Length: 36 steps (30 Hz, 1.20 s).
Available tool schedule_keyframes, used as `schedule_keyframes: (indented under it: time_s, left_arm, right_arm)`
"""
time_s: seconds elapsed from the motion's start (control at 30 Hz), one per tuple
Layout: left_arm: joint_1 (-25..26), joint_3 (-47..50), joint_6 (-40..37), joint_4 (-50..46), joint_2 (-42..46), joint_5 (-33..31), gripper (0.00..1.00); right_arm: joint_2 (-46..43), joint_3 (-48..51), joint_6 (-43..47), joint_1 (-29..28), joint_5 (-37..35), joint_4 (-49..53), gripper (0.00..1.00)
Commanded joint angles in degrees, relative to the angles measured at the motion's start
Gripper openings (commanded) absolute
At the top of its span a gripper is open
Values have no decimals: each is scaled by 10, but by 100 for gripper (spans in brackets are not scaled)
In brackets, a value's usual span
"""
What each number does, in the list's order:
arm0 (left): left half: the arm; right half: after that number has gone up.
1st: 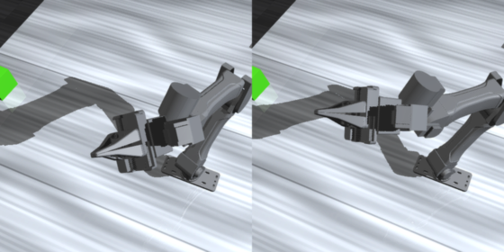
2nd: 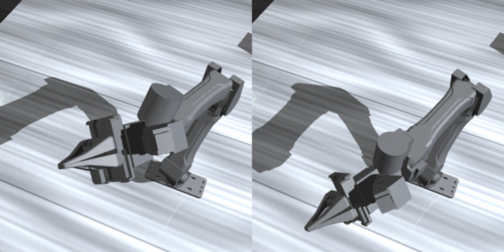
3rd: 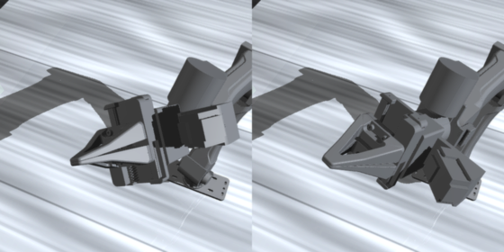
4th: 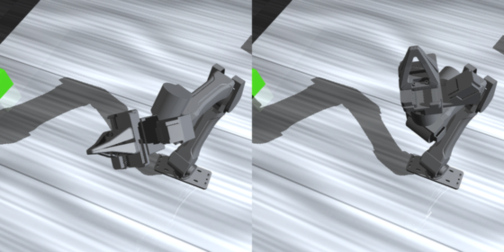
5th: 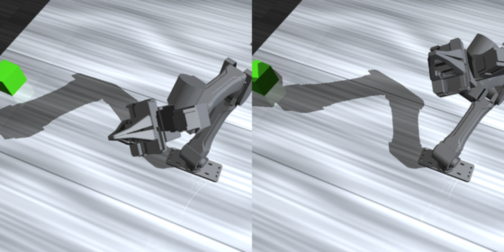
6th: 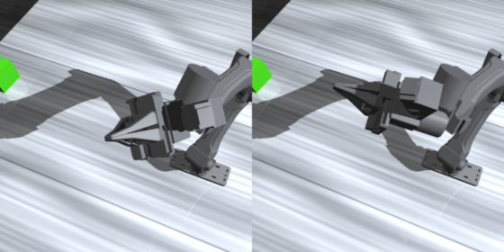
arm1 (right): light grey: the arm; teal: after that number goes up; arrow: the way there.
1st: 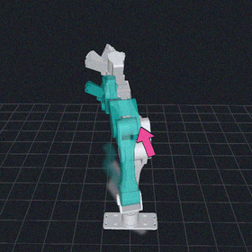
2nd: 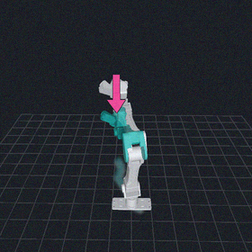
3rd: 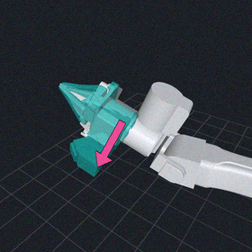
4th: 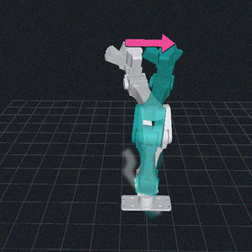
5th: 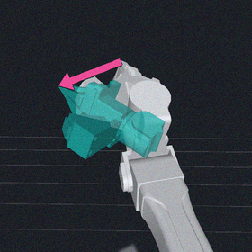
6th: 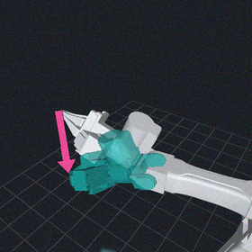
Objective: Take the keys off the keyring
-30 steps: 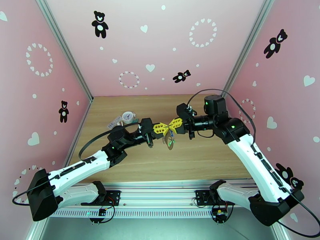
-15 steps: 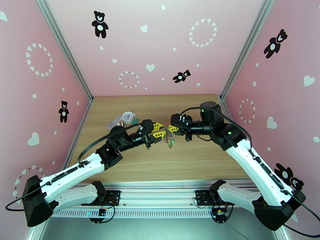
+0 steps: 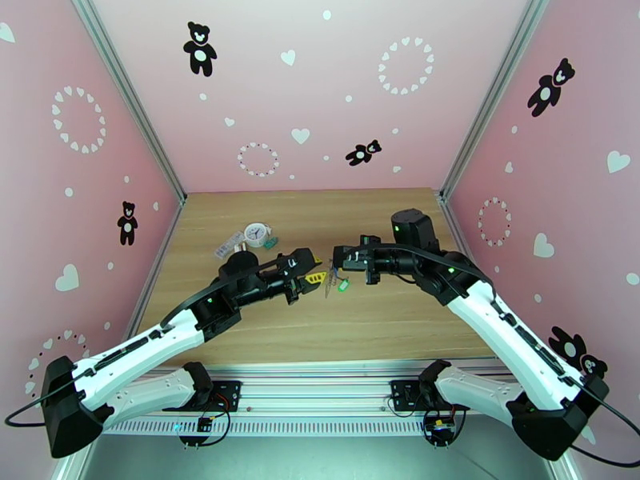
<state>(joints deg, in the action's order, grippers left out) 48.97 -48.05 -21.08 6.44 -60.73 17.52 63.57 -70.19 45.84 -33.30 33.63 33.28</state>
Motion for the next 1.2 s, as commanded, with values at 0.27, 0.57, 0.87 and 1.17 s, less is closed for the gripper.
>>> schedule_keyframes:
  time_s: [0.27, 0.57, 0.87, 1.17]
  left_arm:
    - [2, -31, -27, 29, -32, 23, 28]
    - [-2, -32, -16, 42, -33, 55, 25]
    - [-3, -32, -12, 48, -38, 74, 18]
    - [-3, -17, -5, 75, -37, 63, 17]
  right_arm:
    - [-22, 4, 12, -1, 48, 4, 0]
    - [-26, 1, 4, 9, 84, 6, 0]
    - [-27, -2, -4, 12, 99, 1, 0]
    - [-30, -3, -16, 17, 118, -9, 0]
